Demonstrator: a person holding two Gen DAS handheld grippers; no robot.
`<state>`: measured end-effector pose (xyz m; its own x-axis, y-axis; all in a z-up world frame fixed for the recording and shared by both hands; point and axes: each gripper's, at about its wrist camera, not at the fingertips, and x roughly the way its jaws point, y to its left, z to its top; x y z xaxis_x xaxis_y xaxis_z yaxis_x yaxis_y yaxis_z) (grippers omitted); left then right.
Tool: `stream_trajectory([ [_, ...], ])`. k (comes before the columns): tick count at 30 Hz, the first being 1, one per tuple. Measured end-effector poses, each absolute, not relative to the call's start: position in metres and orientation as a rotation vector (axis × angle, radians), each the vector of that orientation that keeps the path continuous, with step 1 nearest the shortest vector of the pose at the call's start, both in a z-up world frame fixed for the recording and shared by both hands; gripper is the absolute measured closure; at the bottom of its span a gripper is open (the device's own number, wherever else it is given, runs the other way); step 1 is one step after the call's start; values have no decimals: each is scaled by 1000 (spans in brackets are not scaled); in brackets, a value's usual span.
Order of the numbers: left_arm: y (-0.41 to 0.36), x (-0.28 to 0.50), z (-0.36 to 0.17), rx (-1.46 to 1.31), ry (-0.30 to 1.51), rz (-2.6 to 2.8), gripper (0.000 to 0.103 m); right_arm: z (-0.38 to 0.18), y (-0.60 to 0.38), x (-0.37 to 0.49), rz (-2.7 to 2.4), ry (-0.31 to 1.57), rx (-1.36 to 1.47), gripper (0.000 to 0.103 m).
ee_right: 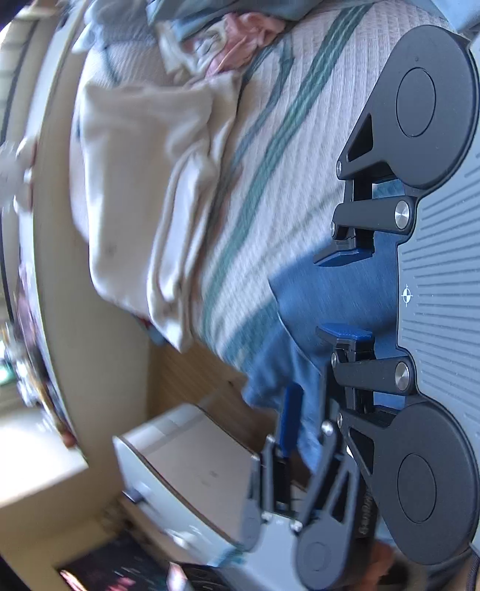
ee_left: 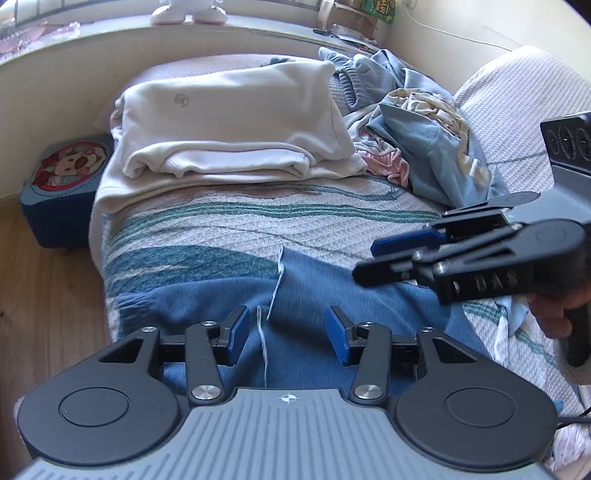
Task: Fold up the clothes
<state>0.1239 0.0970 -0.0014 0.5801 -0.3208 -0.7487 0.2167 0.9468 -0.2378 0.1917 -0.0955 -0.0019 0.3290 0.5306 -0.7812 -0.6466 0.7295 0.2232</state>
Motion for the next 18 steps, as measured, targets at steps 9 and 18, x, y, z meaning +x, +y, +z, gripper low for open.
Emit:
stream_trajectory([
  [9, 100, 112, -8, -178, 932, -321, 60, -37, -73, 227, 802, 1012, -207, 69],
  [18, 125, 66, 11, -212, 918, -255, 56, 3, -83, 194, 899, 932, -169, 101],
])
